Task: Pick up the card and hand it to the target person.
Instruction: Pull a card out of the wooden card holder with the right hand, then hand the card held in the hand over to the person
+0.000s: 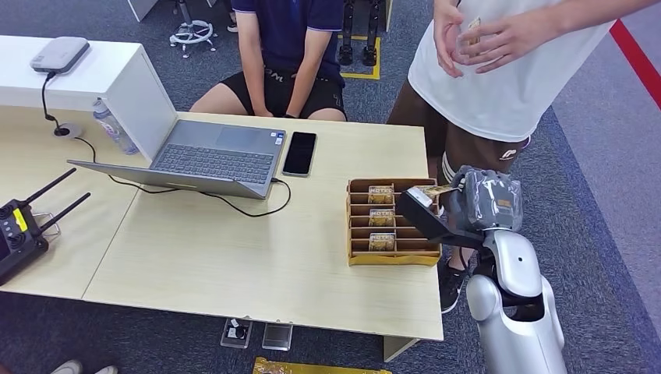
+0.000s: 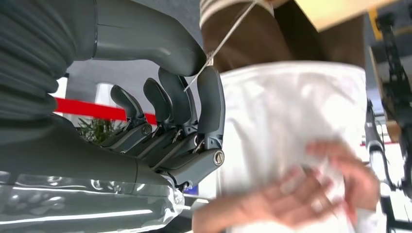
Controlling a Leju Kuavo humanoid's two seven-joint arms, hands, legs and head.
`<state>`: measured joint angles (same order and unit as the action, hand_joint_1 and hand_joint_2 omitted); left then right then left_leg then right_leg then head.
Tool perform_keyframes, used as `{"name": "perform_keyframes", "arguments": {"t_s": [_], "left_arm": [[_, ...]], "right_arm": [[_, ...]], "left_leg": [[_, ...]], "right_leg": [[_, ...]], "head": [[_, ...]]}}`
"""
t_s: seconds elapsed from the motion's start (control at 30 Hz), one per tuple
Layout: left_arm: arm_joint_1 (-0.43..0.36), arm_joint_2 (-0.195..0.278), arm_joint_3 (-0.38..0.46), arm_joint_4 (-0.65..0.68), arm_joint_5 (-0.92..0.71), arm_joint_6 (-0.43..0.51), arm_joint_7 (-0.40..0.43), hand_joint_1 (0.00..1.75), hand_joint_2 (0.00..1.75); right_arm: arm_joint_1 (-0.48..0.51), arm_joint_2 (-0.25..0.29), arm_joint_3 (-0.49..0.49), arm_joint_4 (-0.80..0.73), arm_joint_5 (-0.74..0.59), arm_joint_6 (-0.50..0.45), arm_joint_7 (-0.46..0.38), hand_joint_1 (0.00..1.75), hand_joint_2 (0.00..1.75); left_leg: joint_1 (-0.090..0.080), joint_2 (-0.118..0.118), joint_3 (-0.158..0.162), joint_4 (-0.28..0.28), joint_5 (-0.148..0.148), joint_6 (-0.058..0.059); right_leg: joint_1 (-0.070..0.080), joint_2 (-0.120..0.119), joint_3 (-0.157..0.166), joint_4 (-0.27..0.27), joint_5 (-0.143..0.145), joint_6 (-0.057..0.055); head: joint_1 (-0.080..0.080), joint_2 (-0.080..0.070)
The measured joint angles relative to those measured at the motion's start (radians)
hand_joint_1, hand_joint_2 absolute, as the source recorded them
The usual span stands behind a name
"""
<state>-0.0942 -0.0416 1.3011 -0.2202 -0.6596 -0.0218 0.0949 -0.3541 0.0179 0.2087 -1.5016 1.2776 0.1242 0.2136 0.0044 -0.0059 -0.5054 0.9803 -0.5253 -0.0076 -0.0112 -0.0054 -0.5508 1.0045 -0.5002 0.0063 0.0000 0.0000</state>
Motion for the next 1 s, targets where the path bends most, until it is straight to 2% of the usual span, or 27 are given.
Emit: {"name": "perform_keyframes", "arguments": {"t_s": [0.4,0.93,1.0], "left_arm": [[0.000,0.000,0.000,0.000,-0.010,0.000,-0.010,0.00,1.75],[-0.002,0.004,0.002,0.000,0.007,-0.030,0.004,0.00,1.75],[-0.002,0.004,0.003,0.000,0.012,-0.040,0.001,0.00,1.75]], "right_arm": [[-0.058,0.000,-0.021,-0.075,-0.033,-0.006,-0.030,1.47,1.75],[-0.138,0.038,-0.042,0.035,-0.046,-0.042,-0.053,1.47,1.75],[-0.138,0.040,-0.045,0.043,-0.046,-0.042,-0.053,1.23,1.75]], "left_leg": [[0.000,0.000,0.000,0.000,0.000,0.000],[0.000,0.000,0.000,0.000,0.000,0.000],[0.000,0.000,0.000,0.000,0.000,0.000]], "right_leg": [[0.000,0.000,0.000,0.000,0.000,0.000],[0.000,0.000,0.000,0.000,0.000,0.000],[0.000,0.000,0.000,0.000,0.000,0.000]], "head": [[0.000,0.000],[0.000,0.000],[0.000,0.000]]}}
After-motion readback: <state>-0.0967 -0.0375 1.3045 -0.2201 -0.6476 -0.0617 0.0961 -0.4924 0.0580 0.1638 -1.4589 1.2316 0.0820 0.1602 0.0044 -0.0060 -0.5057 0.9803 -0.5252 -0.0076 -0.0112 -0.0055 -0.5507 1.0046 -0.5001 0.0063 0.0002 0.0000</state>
